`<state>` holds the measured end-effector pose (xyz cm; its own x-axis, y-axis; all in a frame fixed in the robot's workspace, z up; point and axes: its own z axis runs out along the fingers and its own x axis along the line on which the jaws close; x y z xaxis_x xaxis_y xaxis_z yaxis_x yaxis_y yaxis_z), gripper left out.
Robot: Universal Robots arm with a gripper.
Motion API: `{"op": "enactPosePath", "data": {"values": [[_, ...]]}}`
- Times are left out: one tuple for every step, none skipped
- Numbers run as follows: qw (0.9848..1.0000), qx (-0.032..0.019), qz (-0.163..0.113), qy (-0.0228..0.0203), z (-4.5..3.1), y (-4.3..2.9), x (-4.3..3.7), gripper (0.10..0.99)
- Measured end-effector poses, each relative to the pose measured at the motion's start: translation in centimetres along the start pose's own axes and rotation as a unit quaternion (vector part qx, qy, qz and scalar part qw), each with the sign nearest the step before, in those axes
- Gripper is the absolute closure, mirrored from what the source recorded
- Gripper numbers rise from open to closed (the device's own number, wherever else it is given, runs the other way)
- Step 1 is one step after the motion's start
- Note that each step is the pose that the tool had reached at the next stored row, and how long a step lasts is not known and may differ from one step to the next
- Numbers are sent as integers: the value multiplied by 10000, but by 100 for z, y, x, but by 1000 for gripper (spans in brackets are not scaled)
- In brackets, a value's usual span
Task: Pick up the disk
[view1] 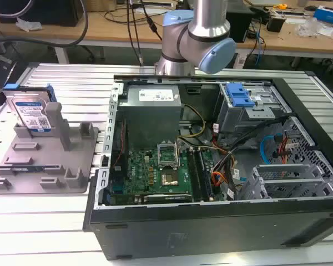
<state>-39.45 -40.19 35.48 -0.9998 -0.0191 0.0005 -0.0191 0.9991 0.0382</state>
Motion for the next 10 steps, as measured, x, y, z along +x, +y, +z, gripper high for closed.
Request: {"op": "enactPosePath", "data": {"values": [[10000, 0, 0, 0, 0, 0, 0, 980], [10000, 0, 0, 0, 0, 0, 0, 980], [10000, 0, 0, 0, 0, 0, 0, 980], [10000, 0, 0, 0, 0, 0, 0, 980], [10000, 0, 0, 0, 0, 0, 0, 980], [10000, 0, 0, 0, 0, 0, 0, 980], [10000, 0, 0, 0, 0, 0, 0, 980], [10000, 0, 0, 0, 0, 0, 0, 980], [10000, 0, 0, 0, 0, 0, 0, 980], [10000, -1, 0, 0, 0, 0, 0, 980]]}}
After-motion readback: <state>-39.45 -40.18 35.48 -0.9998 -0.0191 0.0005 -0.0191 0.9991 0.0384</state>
